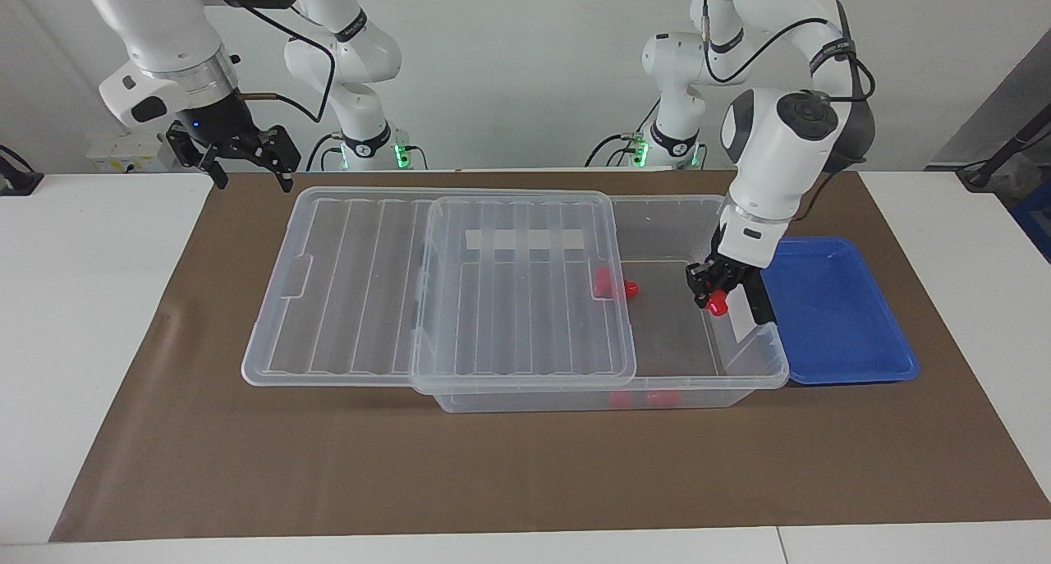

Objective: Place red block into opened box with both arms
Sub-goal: 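Lift the red block and carry it over the open box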

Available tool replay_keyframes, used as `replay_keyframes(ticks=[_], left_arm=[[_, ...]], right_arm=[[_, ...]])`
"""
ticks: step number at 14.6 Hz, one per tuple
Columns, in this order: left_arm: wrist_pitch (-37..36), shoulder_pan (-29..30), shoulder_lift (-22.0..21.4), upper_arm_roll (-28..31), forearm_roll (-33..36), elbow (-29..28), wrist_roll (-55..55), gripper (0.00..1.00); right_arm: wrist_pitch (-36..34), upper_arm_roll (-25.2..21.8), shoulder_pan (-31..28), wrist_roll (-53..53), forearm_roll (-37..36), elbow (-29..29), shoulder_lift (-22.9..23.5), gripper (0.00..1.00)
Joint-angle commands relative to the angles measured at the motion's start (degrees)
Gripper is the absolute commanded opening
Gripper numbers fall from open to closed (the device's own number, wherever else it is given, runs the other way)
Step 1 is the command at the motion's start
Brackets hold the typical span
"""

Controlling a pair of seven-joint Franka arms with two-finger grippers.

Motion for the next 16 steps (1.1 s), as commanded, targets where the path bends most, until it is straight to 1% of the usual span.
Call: replay_keyframes(ticks=[1, 2, 4, 8, 10, 13, 16], left_arm=[[5.7, -1.3, -2.5, 1.0, 0.5, -6.2, -1.6, 0.00], [6.5, -1.9, -2.3, 1.0, 1.2, -7.0, -1.6, 0.00], [7.7, -3.8, -1.2, 1.0, 8.9, -8.8, -1.9, 0.00], [10.2, -5.1, 0.8, 1.1, 10.2, -8.9, -6.9, 0.00], [11.8, -4.8, 2.0, 1.0, 11.7, -9.0, -6.7, 0.00], [18.1, -4.3, 3.8, 1.3, 13.1, -11.8, -6.8, 0.00], [21.8, -4.2, 6.6, 1.7, 13.1, -12.0, -7.0, 0.00]], right_arm=[[-0.6, -0.6, 0.4, 1.1, 0.7, -0.5, -0.4, 1.00], [-0.6, -0.6, 0.5, 1.0, 0.6, -0.5, -0.4, 1.00], [-0.5, -0.5, 0.3, 0.9, 0.7, -1.0, -0.6, 1.00], [0.1, -0.5, 0.4, 0.8, 0.7, -1.8, -0.8, 1.00], [0.2, -0.5, 0.4, 0.8, 0.7, -2.0, -1.0, 1.00], [0.2, -0.6, -0.1, 0.8, 0.6, -2.0, -1.0, 1.00], [0.1, -0.6, -0.1, 0.9, 0.6, -2.0, -1.0, 1.00]])
